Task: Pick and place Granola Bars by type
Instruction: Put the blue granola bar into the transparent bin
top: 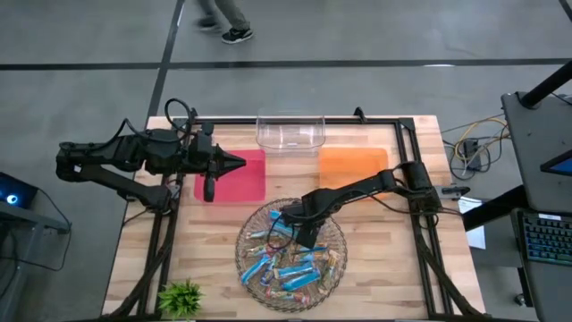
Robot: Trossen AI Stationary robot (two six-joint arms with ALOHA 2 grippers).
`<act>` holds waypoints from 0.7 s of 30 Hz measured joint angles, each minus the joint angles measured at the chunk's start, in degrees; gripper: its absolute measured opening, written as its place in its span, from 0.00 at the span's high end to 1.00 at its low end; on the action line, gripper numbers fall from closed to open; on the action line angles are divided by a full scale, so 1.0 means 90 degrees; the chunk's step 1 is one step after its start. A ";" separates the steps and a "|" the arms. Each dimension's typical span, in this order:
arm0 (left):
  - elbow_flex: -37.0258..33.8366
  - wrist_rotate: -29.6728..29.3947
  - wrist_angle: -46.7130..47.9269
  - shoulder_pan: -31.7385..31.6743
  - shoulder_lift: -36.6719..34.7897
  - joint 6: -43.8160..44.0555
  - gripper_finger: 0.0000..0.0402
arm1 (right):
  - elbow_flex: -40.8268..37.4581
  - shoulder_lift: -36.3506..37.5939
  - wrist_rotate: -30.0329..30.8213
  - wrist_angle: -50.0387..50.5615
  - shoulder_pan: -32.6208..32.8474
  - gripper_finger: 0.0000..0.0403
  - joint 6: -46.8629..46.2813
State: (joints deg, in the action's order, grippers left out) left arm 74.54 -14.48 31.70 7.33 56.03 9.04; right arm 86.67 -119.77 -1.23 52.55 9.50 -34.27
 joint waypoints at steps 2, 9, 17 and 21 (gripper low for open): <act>0.0000 0.0000 -0.0012 0.0000 0.0000 0.0000 0.99 | 0.0000 0.0000 0.0000 0.0000 -0.0002 0.54 0.0001; 0.0000 0.0000 -0.0006 0.0000 0.0000 0.0000 0.99 | 0.0000 0.0000 -0.0010 -0.0005 0.0000 0.70 -0.0001; 0.0000 0.0000 0.0010 -0.0002 0.0000 -0.0002 0.99 | 0.0000 0.0000 -0.0010 -0.0002 -0.0002 0.82 0.0001; 0.0000 0.0000 0.0025 0.0000 0.0000 -0.0002 0.99 | 0.0002 0.0000 -0.0010 -0.0002 -0.0002 0.83 0.0001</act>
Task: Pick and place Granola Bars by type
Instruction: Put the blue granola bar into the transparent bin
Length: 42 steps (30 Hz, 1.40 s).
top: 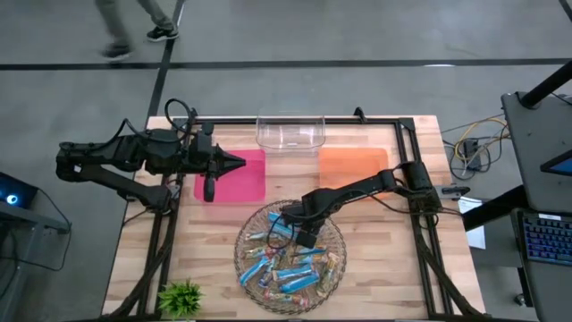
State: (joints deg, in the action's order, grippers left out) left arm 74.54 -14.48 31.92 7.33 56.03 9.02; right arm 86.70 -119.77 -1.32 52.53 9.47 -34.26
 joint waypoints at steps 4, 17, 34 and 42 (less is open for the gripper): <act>0.0000 0.0000 0.0000 0.0000 0.0000 0.0000 0.99 | 0.0000 0.0038 -0.0013 0.0017 -0.0002 0.83 -0.0008; 0.0000 0.0000 -0.0029 -0.0002 0.0000 -0.0002 0.99 | 0.0851 0.0444 -0.0022 0.0811 0.0000 0.83 -0.0019; 0.0000 0.0000 -0.0024 0.0000 0.0000 -0.0024 0.99 | 0.2148 0.0444 -0.0004 0.1517 -0.0395 0.83 0.0230; 0.0000 0.0000 -0.0022 -0.0002 0.0000 -0.0024 0.99 | 0.2845 0.0444 -0.0004 0.2182 -0.1055 0.83 0.0787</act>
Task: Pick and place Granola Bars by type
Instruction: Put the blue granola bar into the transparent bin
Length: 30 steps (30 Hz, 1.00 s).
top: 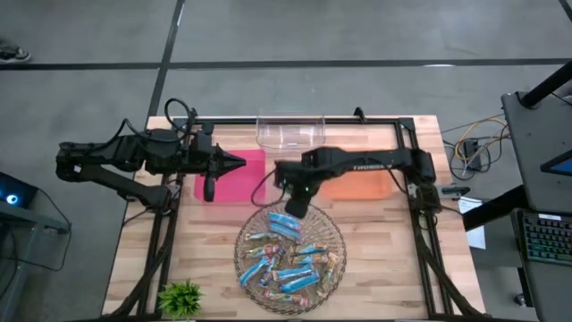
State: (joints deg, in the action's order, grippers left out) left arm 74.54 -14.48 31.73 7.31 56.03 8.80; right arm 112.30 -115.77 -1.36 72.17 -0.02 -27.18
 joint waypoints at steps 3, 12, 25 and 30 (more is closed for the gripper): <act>0.0000 0.0000 0.0000 0.0002 0.0000 -0.0001 0.99 | 0.0290 0.0000 0.0000 0.0145 -0.0315 0.83 0.0245; 0.0000 0.0000 0.0003 0.0002 0.0000 -0.0005 0.99 | 0.1026 -0.0002 0.0002 0.0689 -0.1428 0.83 0.0937; 0.0000 0.0000 0.0005 0.0002 0.0000 -0.0002 0.99 | 0.1451 -0.0002 0.0000 0.0955 -0.2697 0.83 0.1580; 0.0000 0.0000 0.0005 0.0001 0.0000 0.0004 0.99 | 0.1449 -0.0002 -0.0002 0.0894 -0.2997 0.83 0.1591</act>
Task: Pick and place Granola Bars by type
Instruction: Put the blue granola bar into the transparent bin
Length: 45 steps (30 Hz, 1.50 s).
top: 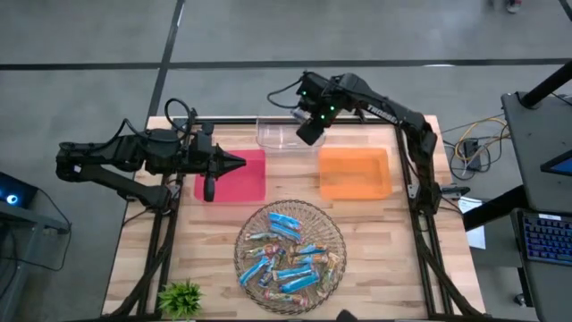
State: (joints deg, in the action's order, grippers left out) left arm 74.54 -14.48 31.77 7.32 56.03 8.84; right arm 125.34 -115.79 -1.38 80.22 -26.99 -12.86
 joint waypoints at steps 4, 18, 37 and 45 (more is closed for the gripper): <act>0.0000 0.0000 0.0000 0.0001 0.0000 0.0010 0.99 | -0.0002 0.0000 -0.0003 -0.0201 -0.0199 0.83 -0.0191; 0.0000 -0.0002 -0.0002 0.0001 0.0000 0.0015 0.99 | -0.0022 -0.0369 -0.0348 -0.1032 -0.0467 0.83 -0.1209; -0.0078 -0.0005 0.0015 -0.0001 0.0002 0.0261 0.99 | -0.0022 -0.0866 -0.0132 -0.1192 -0.0638 0.83 -0.3055; -0.0080 -0.0005 -0.0007 -0.0001 0.0002 0.0367 0.99 | -0.0105 -0.0940 0.0064 -0.1177 -0.0633 0.83 -0.3571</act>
State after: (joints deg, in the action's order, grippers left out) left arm 73.82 -14.52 31.70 7.31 56.05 12.14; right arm 124.39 -124.25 -0.81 69.63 -32.69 -45.00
